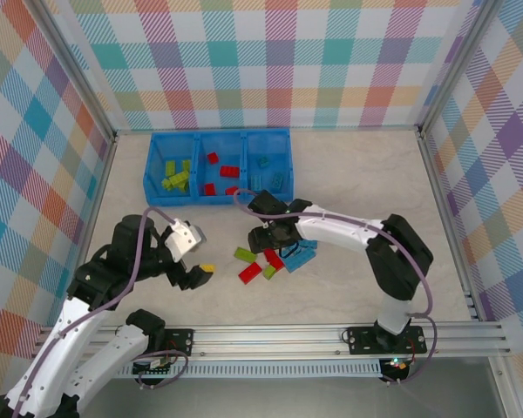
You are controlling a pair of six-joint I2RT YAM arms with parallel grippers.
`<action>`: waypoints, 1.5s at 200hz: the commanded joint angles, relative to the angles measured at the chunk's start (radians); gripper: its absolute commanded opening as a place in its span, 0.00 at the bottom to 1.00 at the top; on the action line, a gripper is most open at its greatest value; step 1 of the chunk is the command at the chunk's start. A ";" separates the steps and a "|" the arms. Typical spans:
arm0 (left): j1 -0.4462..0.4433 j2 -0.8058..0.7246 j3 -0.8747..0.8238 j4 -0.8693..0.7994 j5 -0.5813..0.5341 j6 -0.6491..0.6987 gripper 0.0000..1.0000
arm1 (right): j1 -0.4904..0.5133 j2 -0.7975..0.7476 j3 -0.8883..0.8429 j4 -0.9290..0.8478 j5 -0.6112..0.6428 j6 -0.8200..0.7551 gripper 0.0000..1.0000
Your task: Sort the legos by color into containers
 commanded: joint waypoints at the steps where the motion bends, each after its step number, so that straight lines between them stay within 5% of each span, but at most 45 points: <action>1: -0.010 -0.008 -0.027 -0.030 0.071 0.089 0.94 | 0.002 0.046 0.047 -0.027 0.038 -0.016 0.67; 87: -0.014 0.006 -0.055 -0.009 0.068 0.124 1.00 | 0.004 0.180 0.089 -0.033 0.012 -0.063 0.48; 164: -0.014 -0.021 -0.118 0.106 0.067 0.093 1.00 | 0.002 0.046 0.164 -0.003 0.067 -0.121 0.33; 202: -0.013 -0.091 -0.202 0.256 -0.035 0.023 1.00 | -0.001 0.027 0.264 0.152 0.087 -0.191 0.31; 237: -0.012 -0.151 -0.234 0.285 -0.281 -0.037 1.00 | -0.023 0.121 0.331 0.394 0.123 -0.277 0.29; 300: -0.009 -0.225 -0.284 0.336 -0.361 -0.053 1.00 | -0.067 0.435 0.660 0.500 0.114 -0.381 0.29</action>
